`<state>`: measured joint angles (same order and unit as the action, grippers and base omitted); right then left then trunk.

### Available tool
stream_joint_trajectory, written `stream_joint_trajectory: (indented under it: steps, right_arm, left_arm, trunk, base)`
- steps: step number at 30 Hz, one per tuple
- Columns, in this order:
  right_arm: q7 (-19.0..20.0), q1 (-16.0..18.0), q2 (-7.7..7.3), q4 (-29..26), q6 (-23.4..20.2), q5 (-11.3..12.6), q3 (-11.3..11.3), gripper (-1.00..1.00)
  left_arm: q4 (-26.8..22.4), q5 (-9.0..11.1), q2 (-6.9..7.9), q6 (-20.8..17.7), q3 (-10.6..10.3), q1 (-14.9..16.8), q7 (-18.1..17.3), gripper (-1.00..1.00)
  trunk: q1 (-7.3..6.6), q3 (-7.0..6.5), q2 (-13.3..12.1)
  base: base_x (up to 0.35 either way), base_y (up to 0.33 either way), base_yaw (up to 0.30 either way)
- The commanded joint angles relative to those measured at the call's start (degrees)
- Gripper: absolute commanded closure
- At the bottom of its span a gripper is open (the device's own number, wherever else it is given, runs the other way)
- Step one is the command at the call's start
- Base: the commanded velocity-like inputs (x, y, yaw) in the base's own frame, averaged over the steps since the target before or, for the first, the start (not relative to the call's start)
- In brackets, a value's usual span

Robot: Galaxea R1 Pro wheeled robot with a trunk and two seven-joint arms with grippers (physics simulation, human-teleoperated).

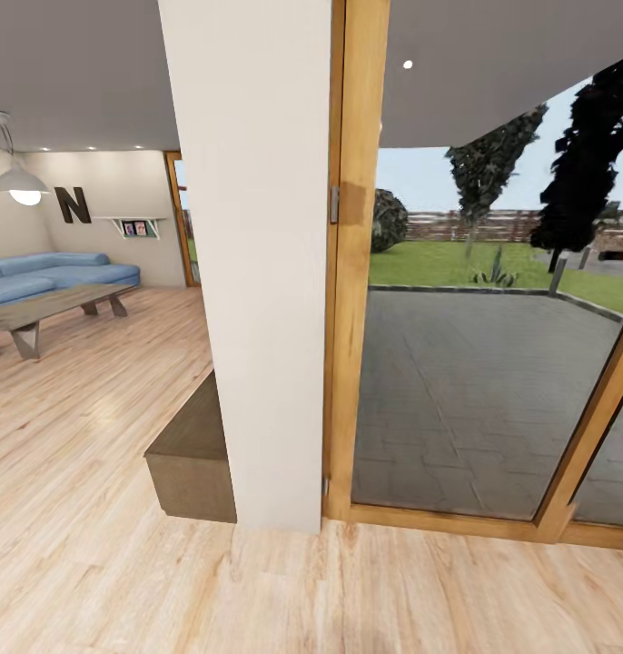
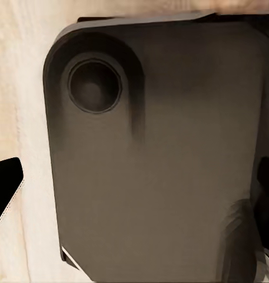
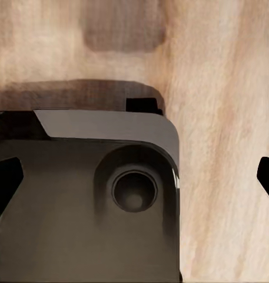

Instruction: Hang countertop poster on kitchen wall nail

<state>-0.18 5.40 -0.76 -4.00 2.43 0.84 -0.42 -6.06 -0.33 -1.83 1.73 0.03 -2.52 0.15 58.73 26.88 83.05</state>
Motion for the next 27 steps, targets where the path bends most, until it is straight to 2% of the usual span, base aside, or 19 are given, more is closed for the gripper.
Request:
stream_joint_trajectory:
  steps: [1, 3, 4, 18, 27]
  right_arm:
    - [-0.03, 0.36, -0.02, -0.28, 0.54, 0.12, -0.05, -1.0]
    - [-0.06, 1.02, -0.08, -0.93, 1.18, 0.17, -0.05, -1.0]
    - [-0.06, 3.0, -0.09, -16.0, 4.66, 0.16, -0.03, -1.0]
    - [-0.08, 3.21, -0.12, -17.46, 5.04, 0.13, 0.24, -1.0]
    - [-0.08, 3.12, -0.12, -17.28, 5.04, 0.13, 0.16, -1.0]
  left_arm:
    - [-0.42, -0.05, 0.03, 0.12, 0.02, -0.03, 0.04, -1.0]
    - [-1.06, -0.08, 0.15, 0.25, 0.11, -0.03, 0.07, -1.0]
    - [-30.16, -0.09, 0.19, 0.27, 0.15, -0.03, 0.08, -1.0]
    - [-31.79, -0.11, 0.51, 0.3, 0.56, -0.03, 0.03, -1.0]
    - [-31.74, -0.11, 0.51, 0.29, 0.57, -0.03, 0.03, -1.0]
  trunk:
    - [0.0, 0.05, 0.03]
    - [0.0, 0.05, 0.03]
    - [0.0, 0.05, 0.03]
    - [0.0, 0.05, 0.03]
    - [0.0, -0.11, 0.03]
  base:
    - [0.0, 0.0, 0.0]
    - [0.0, 0.0, 0.0]
    - [0.0, 0.0, 0.0]
    - [0.0, 0.0, -0.007]
    - [0.0, 0.0, -0.291]
